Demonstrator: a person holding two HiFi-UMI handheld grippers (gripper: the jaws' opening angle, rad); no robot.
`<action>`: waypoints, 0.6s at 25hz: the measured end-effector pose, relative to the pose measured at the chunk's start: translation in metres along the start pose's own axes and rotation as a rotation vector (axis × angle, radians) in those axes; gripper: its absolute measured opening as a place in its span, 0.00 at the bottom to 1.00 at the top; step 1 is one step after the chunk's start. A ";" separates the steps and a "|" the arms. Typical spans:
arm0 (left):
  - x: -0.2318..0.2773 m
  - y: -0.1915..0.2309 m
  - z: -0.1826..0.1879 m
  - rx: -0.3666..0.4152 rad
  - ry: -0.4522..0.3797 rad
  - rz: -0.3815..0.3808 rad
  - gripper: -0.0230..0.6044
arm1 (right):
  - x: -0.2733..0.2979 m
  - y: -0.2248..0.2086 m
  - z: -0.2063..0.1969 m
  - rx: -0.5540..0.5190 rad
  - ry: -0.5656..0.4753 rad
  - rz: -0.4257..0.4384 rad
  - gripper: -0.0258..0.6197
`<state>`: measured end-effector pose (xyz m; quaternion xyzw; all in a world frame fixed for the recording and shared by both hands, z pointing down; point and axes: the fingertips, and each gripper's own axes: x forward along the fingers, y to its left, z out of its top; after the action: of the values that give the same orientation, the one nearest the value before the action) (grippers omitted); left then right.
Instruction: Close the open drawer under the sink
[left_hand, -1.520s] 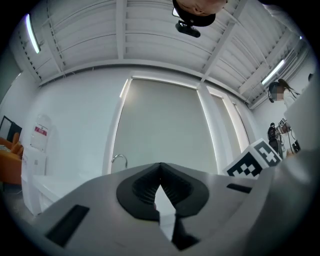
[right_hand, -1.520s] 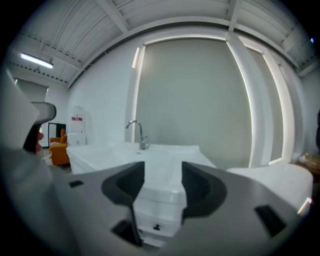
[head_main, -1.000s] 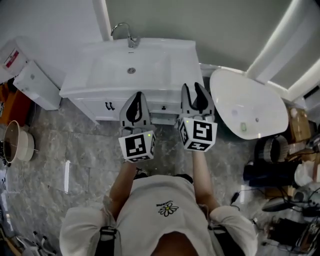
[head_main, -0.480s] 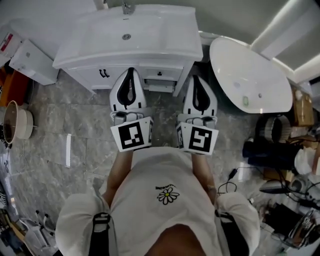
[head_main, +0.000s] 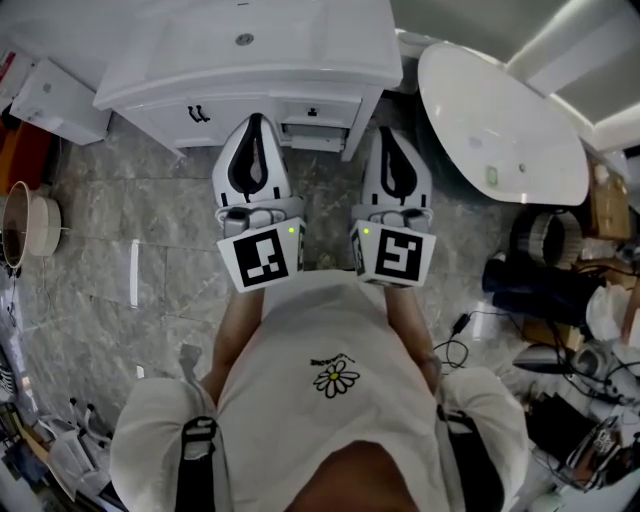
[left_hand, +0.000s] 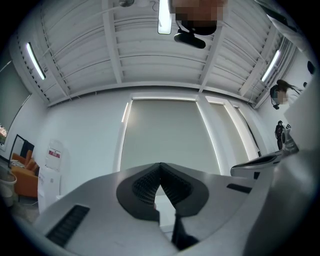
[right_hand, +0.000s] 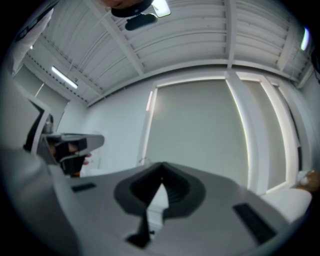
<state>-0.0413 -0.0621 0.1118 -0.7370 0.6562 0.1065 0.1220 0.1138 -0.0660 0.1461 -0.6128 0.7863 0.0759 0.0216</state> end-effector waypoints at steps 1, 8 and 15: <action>-0.001 0.000 -0.001 0.001 0.004 0.002 0.07 | 0.000 0.000 -0.001 -0.002 0.003 0.003 0.09; -0.004 0.003 -0.002 0.001 0.015 0.015 0.07 | 0.001 0.007 0.000 0.001 0.005 0.025 0.09; -0.007 0.006 0.002 -0.002 0.004 0.020 0.07 | 0.000 0.009 0.002 -0.002 -0.001 0.023 0.09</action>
<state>-0.0478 -0.0558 0.1114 -0.7309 0.6634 0.1070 0.1192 0.1050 -0.0637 0.1448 -0.6036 0.7933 0.0771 0.0205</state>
